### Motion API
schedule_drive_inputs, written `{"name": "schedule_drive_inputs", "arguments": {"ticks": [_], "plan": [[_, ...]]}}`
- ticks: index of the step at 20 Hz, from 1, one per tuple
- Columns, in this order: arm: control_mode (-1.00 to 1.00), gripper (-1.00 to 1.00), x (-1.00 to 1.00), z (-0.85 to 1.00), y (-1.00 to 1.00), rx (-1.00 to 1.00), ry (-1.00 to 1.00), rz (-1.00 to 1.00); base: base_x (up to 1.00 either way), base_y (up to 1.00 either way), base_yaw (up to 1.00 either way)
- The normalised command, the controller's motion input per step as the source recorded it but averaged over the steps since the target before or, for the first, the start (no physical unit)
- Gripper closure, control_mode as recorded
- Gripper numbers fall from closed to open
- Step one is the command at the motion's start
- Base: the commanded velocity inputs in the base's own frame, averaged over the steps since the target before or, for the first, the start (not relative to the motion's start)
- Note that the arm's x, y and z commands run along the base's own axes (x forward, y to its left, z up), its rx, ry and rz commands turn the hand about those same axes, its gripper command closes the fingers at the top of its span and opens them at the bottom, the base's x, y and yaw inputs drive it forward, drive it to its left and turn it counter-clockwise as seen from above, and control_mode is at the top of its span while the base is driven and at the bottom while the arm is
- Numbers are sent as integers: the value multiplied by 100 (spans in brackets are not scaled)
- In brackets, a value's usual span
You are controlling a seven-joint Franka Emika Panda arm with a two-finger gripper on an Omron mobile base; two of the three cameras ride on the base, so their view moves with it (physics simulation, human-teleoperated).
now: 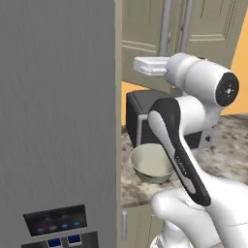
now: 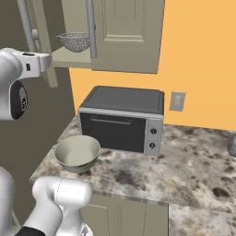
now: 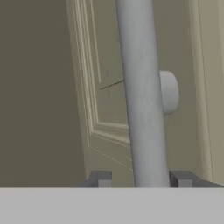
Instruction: Open the cabinet and setup a tea strainer by placing it in the bowl upright.
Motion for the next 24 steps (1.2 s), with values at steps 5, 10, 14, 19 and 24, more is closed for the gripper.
{"name": "schedule_drive_inputs", "arguments": {"ticks": [5,10,14,19,24], "plan": [[-100,100,-100,56,100,-10,13,21,0,0,0],[-100,100,-100,62,62,-7,3,14,0,0,0],[-100,100,-91,21,-83,2,1,-11,0,0,0],[-100,100,-76,1,-100,19,4,-24,0,0,0],[-100,100,-3,0,-100,19,35,-41,0,0,0]]}}
